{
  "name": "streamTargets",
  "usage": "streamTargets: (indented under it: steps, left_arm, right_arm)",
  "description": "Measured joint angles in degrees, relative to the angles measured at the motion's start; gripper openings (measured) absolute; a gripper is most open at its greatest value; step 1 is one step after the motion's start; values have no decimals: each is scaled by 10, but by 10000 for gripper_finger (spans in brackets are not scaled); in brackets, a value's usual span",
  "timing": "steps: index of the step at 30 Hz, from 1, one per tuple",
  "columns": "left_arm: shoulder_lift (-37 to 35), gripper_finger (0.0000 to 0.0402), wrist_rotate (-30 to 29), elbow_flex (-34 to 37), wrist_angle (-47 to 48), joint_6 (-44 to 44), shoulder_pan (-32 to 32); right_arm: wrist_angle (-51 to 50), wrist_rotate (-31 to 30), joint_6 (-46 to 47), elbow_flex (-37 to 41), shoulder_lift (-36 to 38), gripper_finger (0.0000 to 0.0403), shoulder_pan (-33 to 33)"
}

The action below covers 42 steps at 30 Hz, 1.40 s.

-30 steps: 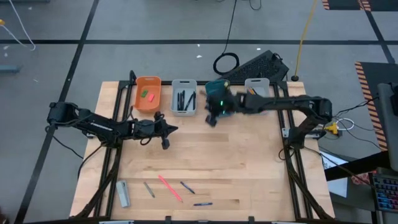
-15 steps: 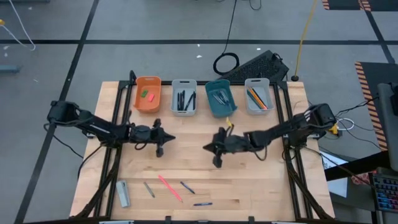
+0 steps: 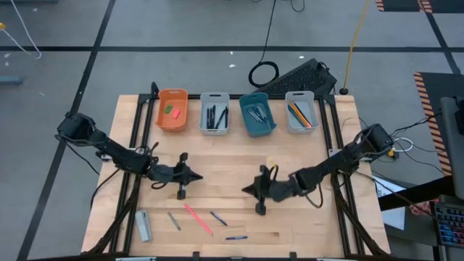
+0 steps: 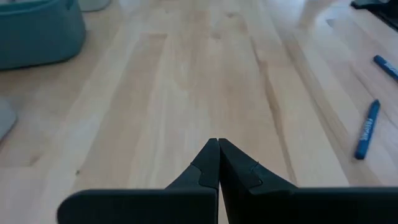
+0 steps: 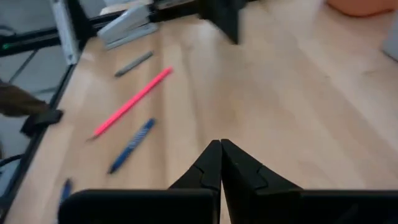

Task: Sort crayons/erasers/pens/pencils in bins
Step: Put the blue crayon into the blue bin

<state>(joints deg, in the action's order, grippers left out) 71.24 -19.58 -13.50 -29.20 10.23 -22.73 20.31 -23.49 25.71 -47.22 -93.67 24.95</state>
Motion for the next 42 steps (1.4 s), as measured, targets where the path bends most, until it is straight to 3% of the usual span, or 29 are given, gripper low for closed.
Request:
streamTargets:
  steps: [5, 15, 21, 32, 42]
  left_arm:
    - [0, 3, -33, 0, -14, 0, -21]
    - [0, 5, -45, 0, -20, -15, -37]
    - [0, 5, -48, 0, -23, -22, -49]
    - [0, 6, -65, 0, -23, -10, -63]
    - [0, 4, -71, 0, -23, -4, -63]
  right_arm:
    - [-75, -8, -14, -97, -48, 0, 48]
    - [-236, -6, 36, -271, -177, 1, 124]
    - [-349, -3, 99, -340, -231, 32, 154]
    - [-385, 12, 102, -361, -248, 120, 172]
    - [-379, 12, 69, -361, -286, 120, 173]
